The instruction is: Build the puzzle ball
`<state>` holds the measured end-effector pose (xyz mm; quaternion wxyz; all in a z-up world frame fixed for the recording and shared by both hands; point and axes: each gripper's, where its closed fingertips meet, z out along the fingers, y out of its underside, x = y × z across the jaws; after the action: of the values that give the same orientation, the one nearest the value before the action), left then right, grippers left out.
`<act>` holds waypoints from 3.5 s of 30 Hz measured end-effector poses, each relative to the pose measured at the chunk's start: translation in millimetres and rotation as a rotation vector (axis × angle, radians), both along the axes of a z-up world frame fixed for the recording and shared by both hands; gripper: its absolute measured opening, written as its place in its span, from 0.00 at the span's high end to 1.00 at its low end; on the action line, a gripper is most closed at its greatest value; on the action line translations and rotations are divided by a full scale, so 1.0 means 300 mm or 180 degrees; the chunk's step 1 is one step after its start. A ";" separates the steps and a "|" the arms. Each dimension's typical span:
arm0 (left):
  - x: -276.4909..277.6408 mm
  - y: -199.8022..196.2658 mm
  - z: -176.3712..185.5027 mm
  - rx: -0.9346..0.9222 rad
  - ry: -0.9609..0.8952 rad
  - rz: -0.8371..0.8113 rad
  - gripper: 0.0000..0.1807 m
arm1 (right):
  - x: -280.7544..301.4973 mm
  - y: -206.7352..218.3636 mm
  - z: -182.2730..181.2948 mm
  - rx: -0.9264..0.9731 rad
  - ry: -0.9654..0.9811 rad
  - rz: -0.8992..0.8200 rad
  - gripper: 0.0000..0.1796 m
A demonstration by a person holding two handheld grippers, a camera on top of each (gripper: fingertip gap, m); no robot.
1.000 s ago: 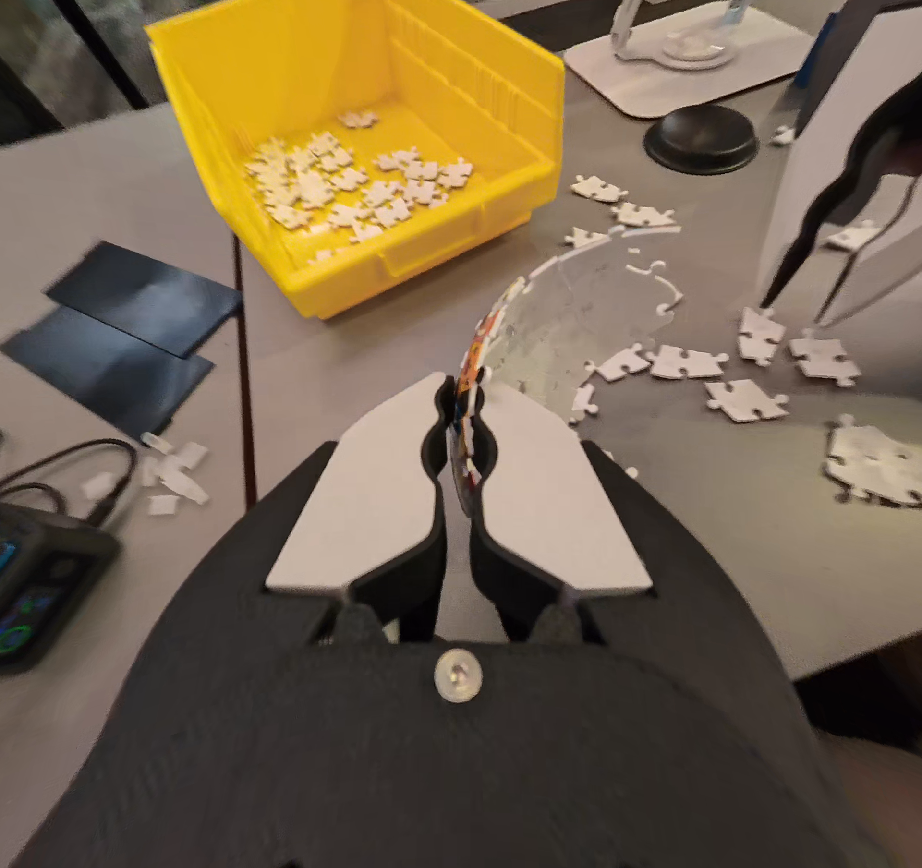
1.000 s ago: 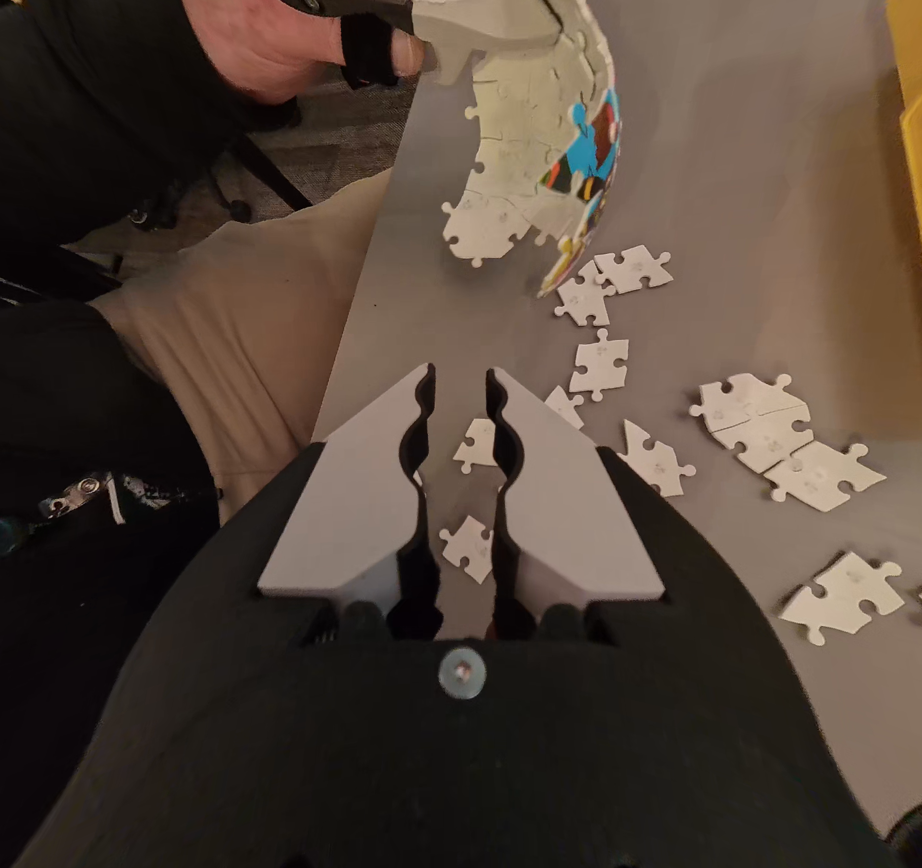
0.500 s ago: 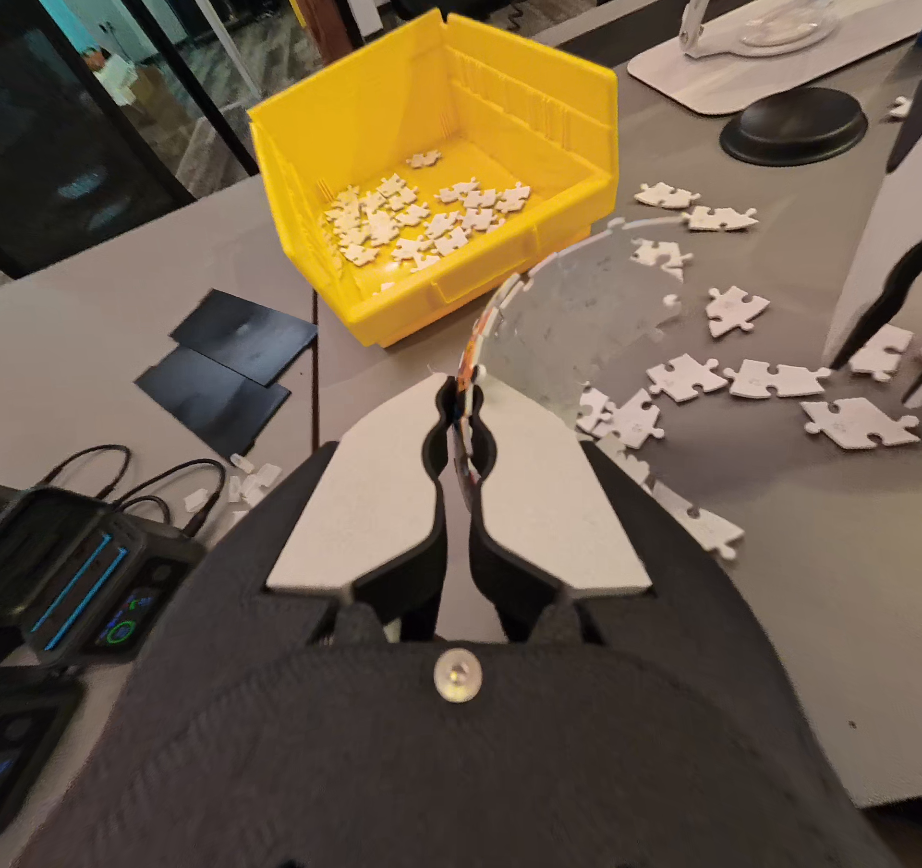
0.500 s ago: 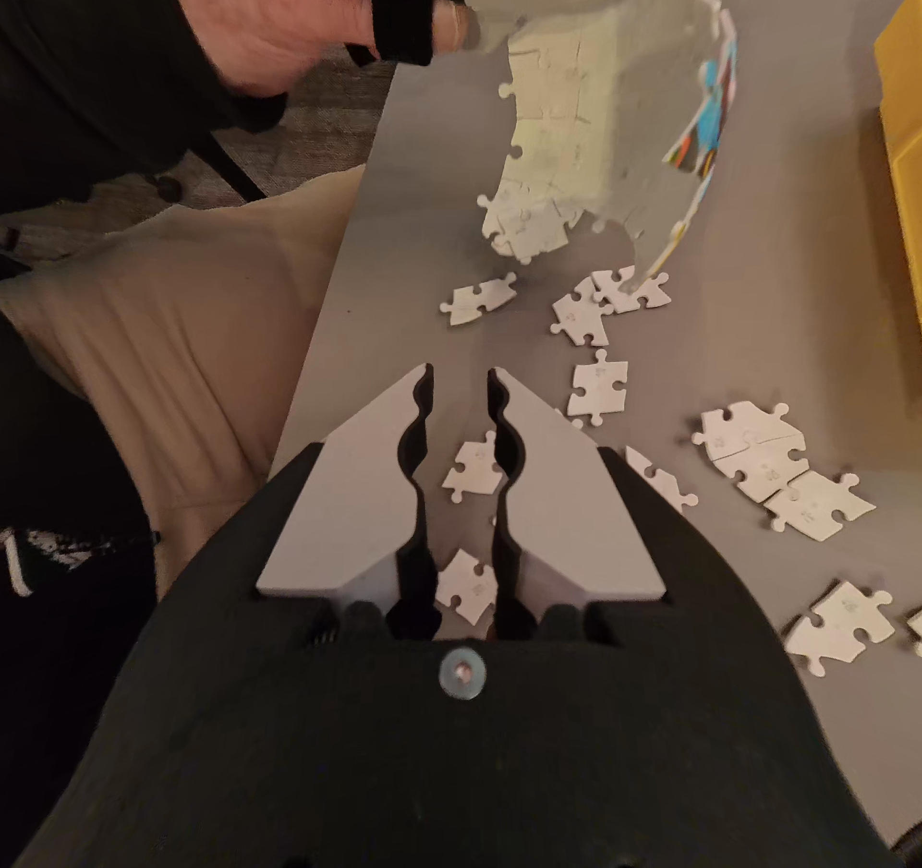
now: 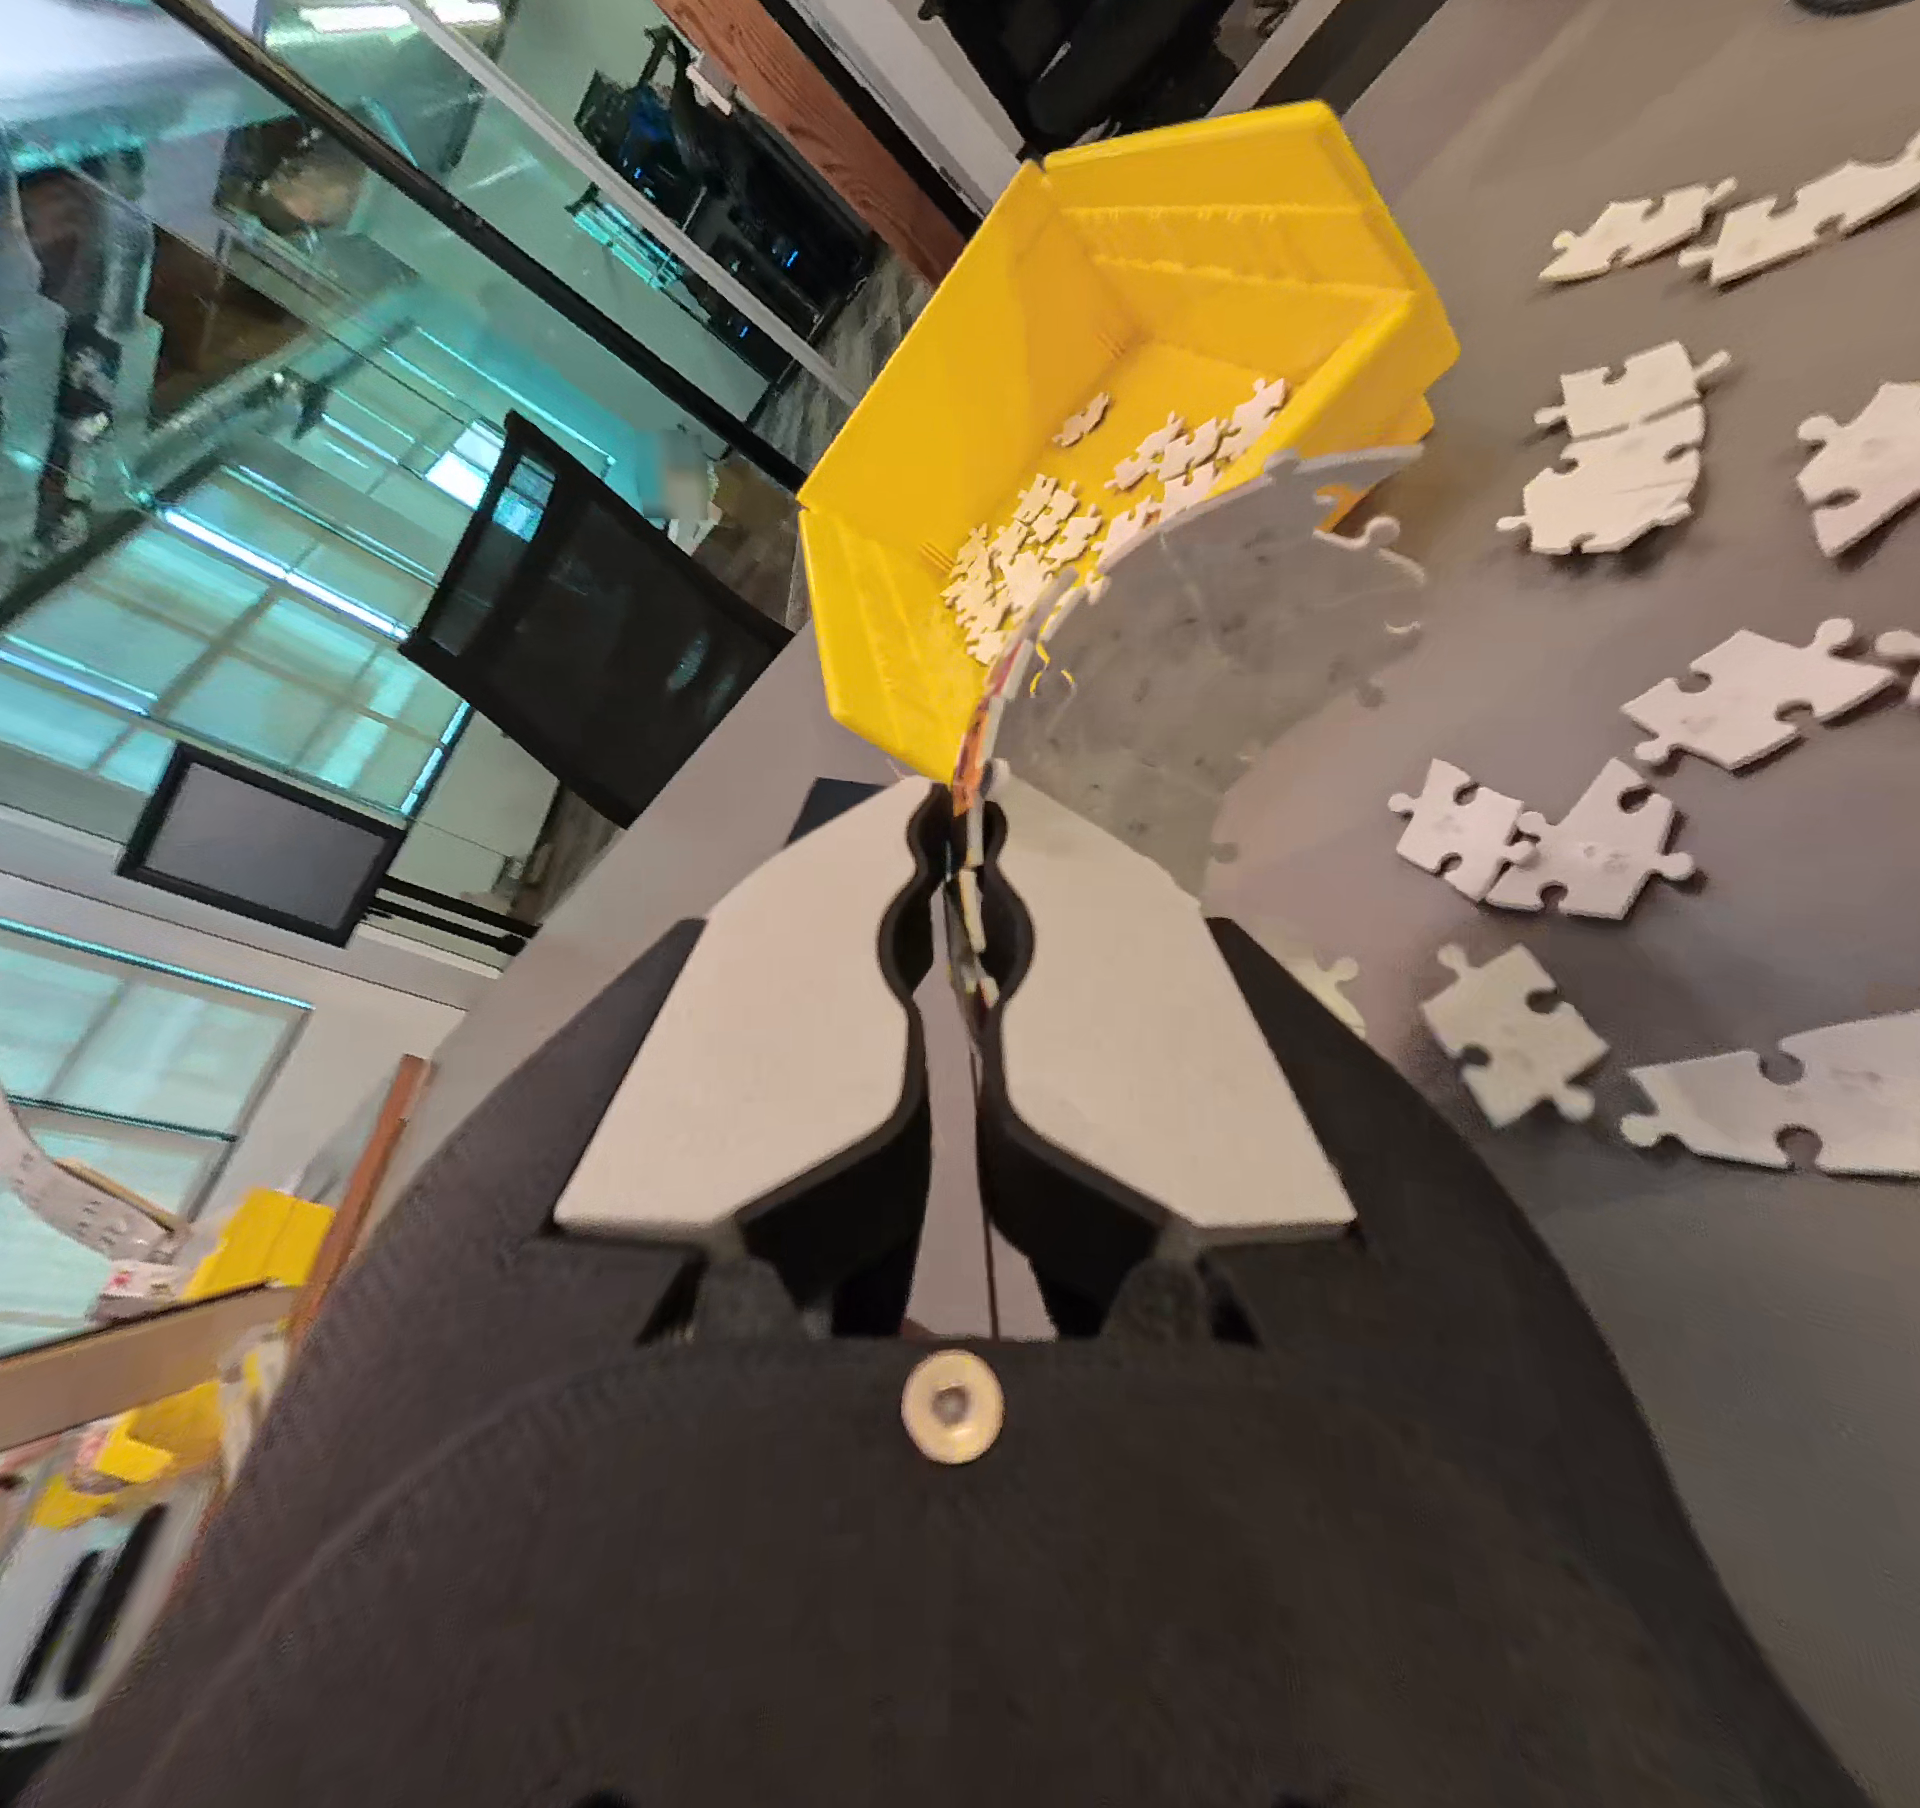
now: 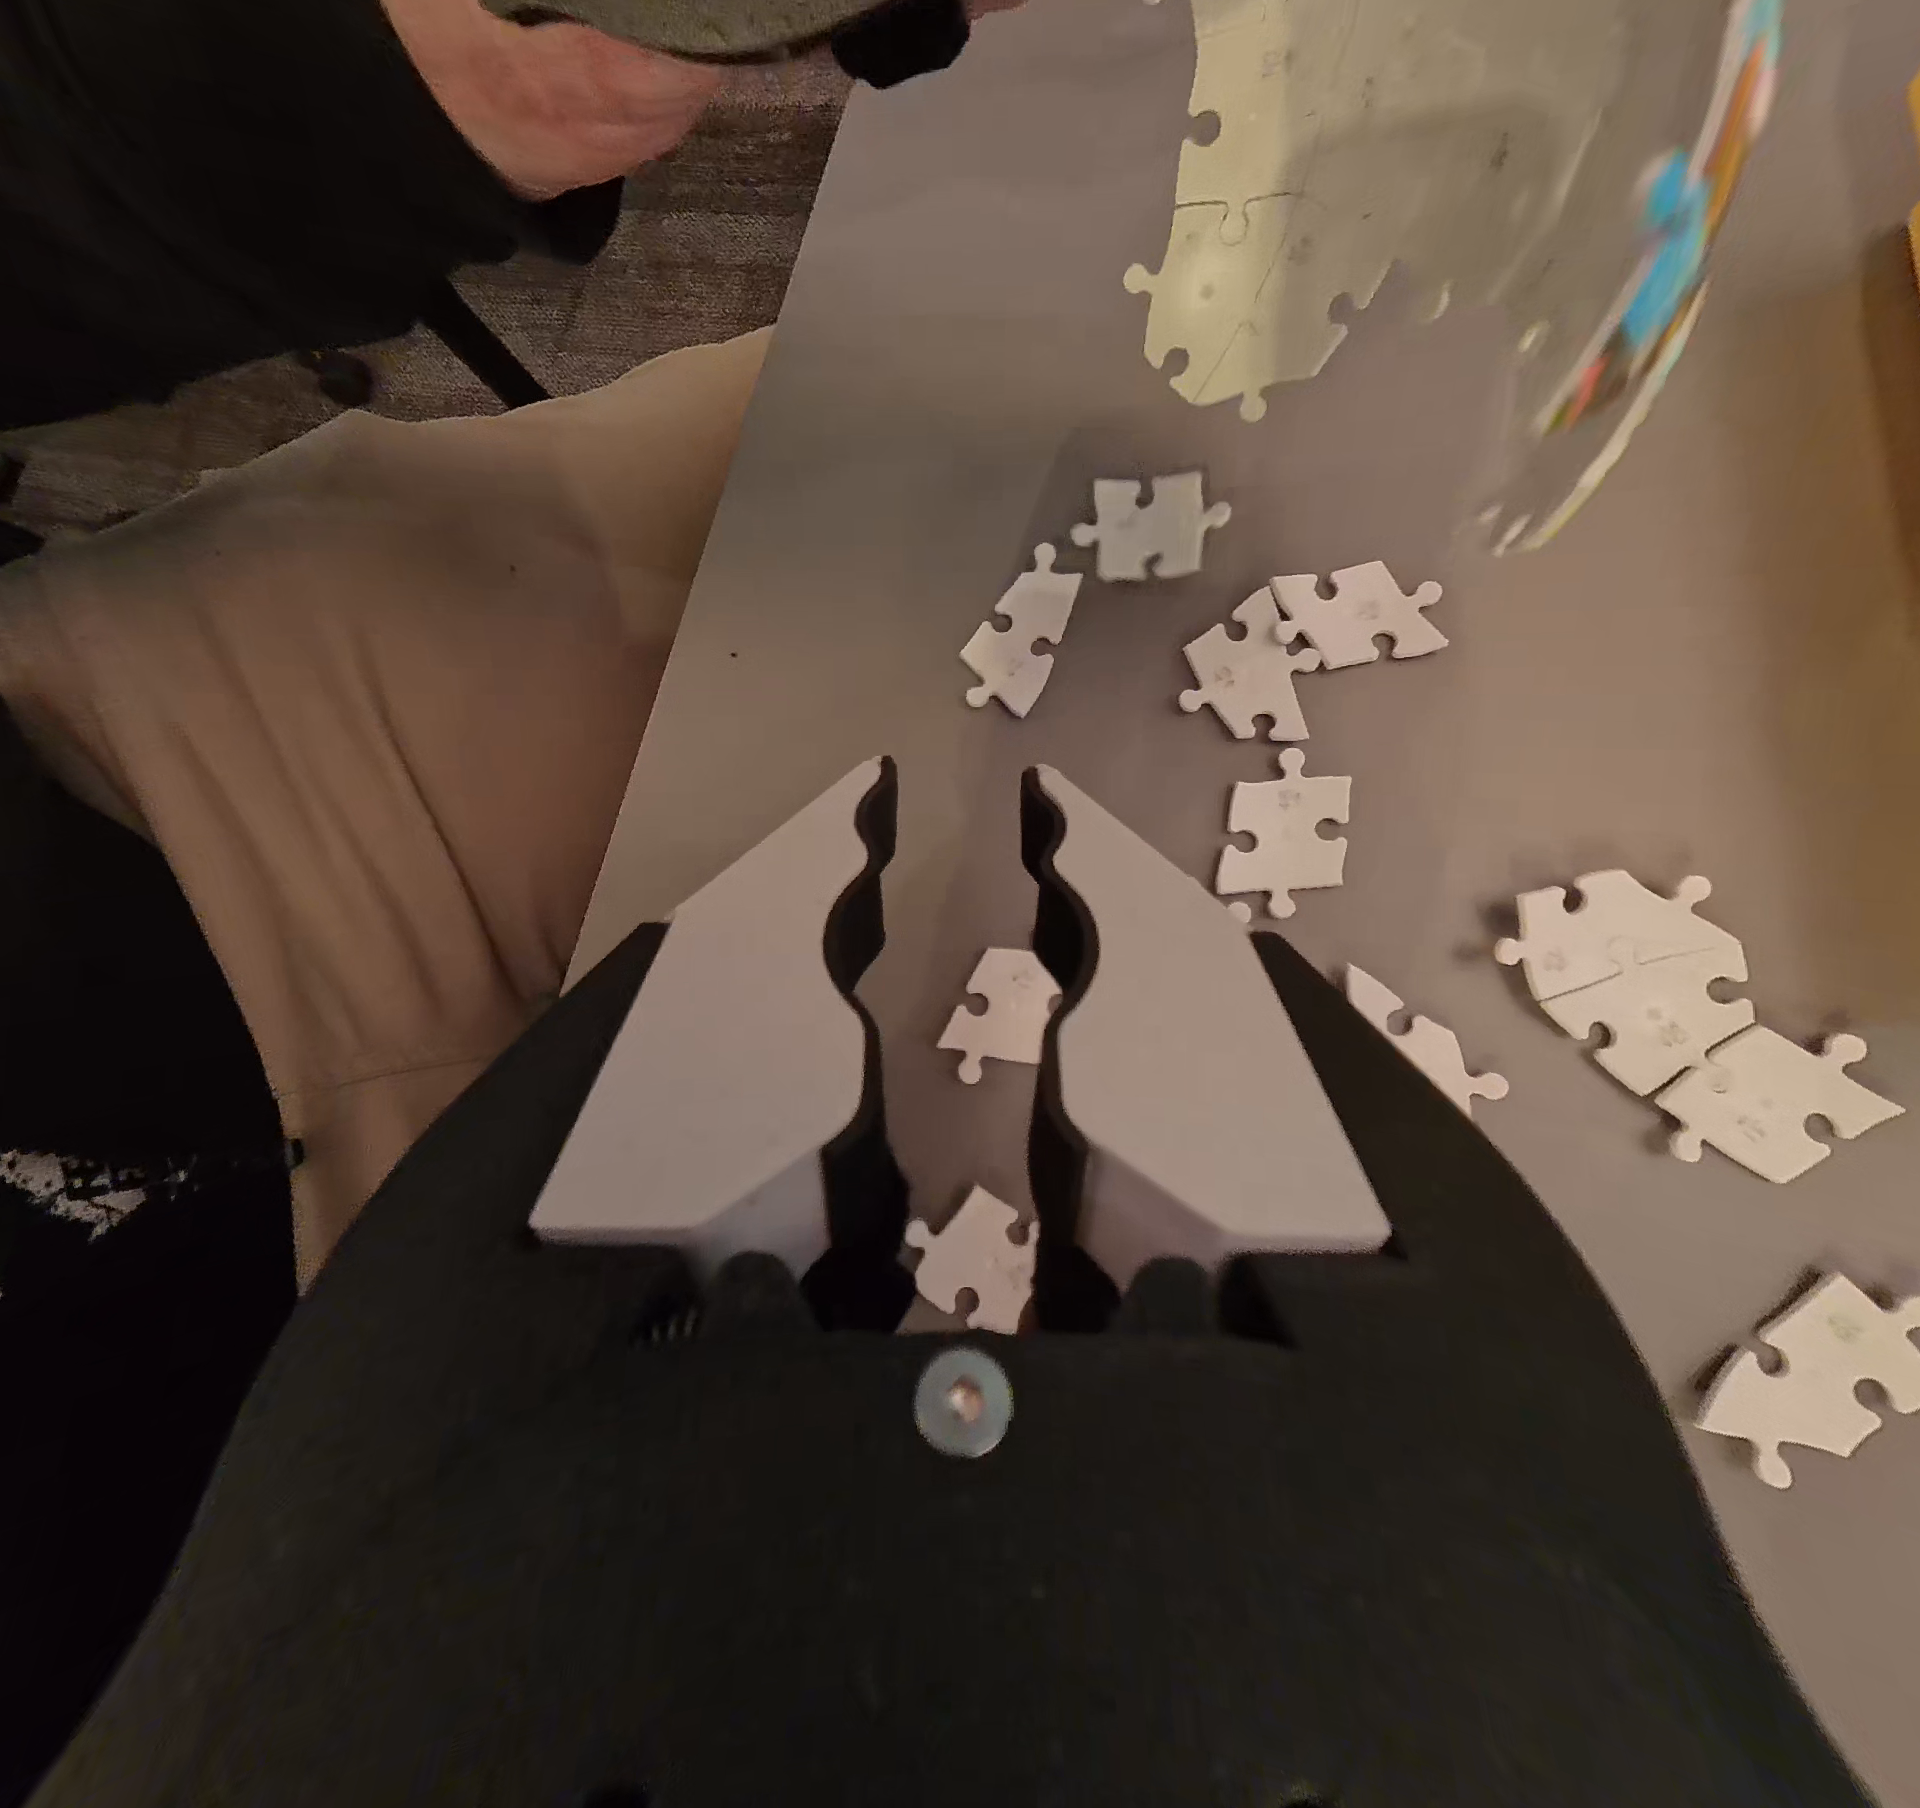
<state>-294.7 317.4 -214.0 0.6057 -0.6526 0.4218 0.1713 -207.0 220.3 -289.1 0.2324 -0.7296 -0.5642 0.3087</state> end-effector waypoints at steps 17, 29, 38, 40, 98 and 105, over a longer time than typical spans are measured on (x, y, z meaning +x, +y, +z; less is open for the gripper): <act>-0.213 -0.059 -0.218 -0.3134 -0.1730 0.0218 0.98 | -0.126 0.020 -0.070 0.0170 -0.0097 -0.0035 0.73; -0.249 -0.133 -0.297 -0.3919 -0.1546 0.0252 0.98 | -0.189 0.134 -0.158 0.0365 -0.0322 -0.0354 0.76; -0.264 -0.136 -0.320 -0.4073 -0.1439 0.0272 0.98 | -0.216 0.188 -0.177 0.0478 -0.0516 -0.0270 0.90; -0.266 -0.135 -0.321 -0.4088 -0.1450 0.0261 0.98 | -0.207 0.188 -0.177 0.0430 -0.0494 -0.0214 0.90; 0.018 -0.360 -0.406 -0.5153 -0.0332 -0.0586 0.96 | -0.049 0.077 -0.177 0.0565 -0.0867 0.0161 0.86; 0.026 -0.359 -0.416 -0.5178 -0.0256 -0.0604 0.94 | -0.019 0.070 -0.139 0.0623 -0.0752 0.0523 0.86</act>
<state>-286.8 209.7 -338.8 -0.0305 -0.8550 0.4455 -0.2637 -212.7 241.4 -330.7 0.2083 -0.6861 -0.6728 0.1823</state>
